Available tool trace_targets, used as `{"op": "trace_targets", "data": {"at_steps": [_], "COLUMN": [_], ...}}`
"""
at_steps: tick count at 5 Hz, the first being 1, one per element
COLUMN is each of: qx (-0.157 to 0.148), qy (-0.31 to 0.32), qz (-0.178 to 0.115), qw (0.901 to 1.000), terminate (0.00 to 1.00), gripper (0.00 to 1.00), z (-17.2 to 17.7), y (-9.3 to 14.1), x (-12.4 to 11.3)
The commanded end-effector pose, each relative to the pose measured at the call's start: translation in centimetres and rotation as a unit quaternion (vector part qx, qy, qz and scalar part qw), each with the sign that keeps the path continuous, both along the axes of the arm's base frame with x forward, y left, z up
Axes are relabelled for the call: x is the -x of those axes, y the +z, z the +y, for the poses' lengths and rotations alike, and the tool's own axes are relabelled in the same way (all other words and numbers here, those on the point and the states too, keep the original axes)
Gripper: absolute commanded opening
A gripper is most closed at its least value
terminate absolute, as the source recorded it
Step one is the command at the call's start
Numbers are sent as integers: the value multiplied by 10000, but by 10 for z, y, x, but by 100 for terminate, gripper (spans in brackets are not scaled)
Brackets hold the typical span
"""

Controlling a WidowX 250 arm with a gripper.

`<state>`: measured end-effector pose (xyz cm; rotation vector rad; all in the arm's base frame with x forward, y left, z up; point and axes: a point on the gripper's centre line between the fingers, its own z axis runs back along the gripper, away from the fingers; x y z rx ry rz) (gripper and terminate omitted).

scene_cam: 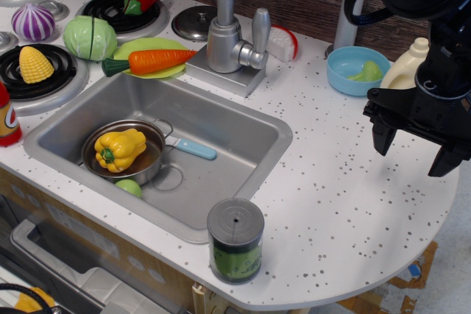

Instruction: Take carrot off plate

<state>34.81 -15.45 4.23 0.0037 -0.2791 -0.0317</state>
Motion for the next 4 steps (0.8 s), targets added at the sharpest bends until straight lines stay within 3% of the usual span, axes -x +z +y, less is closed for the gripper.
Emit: {"op": "trace_targets", "data": {"at_steps": [1, 2, 4], "qx": [0, -337, -1013], "qy": [0, -229, -770], "qz": [0, 319, 885], "qw": [10000, 9987, 9879], "terminate": [0, 0, 0], "gripper": [100, 100, 100], "z": [0, 26, 111], "y": [0, 25, 80], "x": [0, 10, 37]}}
